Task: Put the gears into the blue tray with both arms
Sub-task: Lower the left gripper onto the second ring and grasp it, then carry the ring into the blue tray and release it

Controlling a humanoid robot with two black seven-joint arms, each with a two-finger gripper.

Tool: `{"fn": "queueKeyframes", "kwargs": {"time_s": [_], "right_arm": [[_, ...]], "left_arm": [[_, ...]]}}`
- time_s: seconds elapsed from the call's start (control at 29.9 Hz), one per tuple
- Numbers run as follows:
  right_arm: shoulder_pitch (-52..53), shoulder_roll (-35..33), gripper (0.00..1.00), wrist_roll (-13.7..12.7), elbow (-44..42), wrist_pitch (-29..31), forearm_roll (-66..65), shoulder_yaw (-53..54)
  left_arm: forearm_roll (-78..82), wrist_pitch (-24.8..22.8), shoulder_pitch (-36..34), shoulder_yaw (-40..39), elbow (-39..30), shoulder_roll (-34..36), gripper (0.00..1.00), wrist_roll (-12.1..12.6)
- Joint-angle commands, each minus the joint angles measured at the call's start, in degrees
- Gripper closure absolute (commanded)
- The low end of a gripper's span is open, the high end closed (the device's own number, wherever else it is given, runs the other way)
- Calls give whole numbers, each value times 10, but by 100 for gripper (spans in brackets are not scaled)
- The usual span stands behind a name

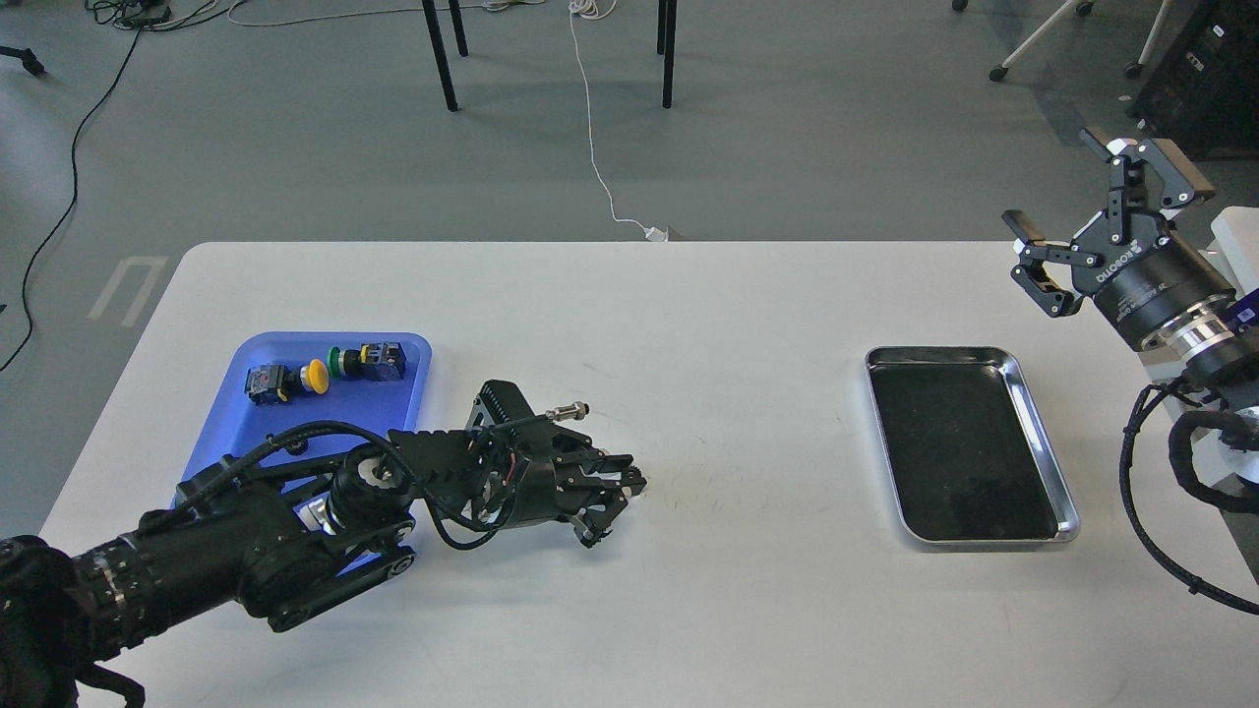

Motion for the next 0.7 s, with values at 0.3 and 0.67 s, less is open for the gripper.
{"fn": "queueKeyframes", "kwargs": {"time_s": [0.3, 0.67], "right_arm": [[4, -1, 4, 0, 0, 1, -4, -1], [12, -1, 4, 0, 0, 0, -5, -1]], "left_arm": [[0, 58, 4, -69, -47, 59, 78, -9], [-138, 105, 17, -64, -25, 285, 77, -73]]}}
